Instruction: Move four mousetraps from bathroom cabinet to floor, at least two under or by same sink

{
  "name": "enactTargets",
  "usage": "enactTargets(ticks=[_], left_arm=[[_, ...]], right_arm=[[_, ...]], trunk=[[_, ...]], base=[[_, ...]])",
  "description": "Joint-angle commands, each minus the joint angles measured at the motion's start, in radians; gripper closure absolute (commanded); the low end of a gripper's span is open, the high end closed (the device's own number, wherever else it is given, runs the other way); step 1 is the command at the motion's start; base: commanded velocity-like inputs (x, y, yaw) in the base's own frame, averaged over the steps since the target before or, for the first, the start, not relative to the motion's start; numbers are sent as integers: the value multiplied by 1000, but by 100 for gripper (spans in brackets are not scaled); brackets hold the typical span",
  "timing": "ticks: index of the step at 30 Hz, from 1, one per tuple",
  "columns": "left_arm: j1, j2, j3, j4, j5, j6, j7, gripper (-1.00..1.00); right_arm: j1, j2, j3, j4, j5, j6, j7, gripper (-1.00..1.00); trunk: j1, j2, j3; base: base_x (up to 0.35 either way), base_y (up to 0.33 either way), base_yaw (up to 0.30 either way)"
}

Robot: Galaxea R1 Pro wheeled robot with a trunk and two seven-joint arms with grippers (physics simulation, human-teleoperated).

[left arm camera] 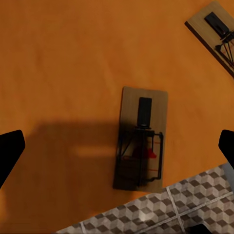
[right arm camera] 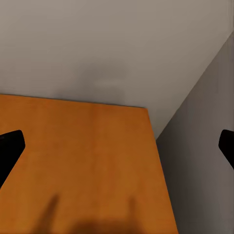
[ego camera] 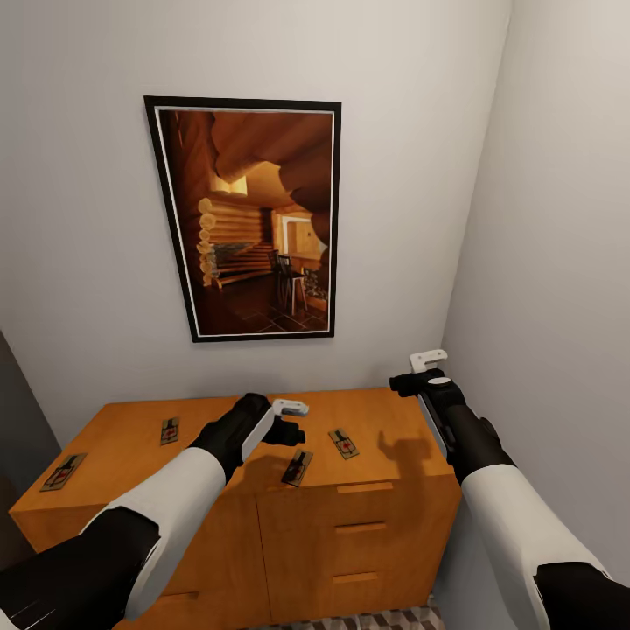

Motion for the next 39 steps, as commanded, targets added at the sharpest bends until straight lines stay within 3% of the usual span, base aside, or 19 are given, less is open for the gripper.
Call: enactTargets(ticks=[1, 16, 26, 39], left_arm=[[0, 0, -2, 1, 5, 1, 3, -100], [0, 0, -3, 6, 5, -10, -6, -100], [0, 0, -3, 7, 5, -11, -85, -100], [0, 0, -2, 8, 5, -45, -116, -100]], right_arm=[[0, 0, 2, -1, 5, 6, -1, -100], [0, 0, 2, -1, 9, 6, -1, -100], [0, 0, 2, -1, 9, 6, -1, -100], [0, 0, 0, -1, 13, 6, -1, -100]], trunk=[[0, -1, 0], [0, -1, 0], [0, -1, 0], [0, -1, 0]], base=[[0, 0, 0], [0, 0, 0], [0, 0, 0], [0, 0, 0]])
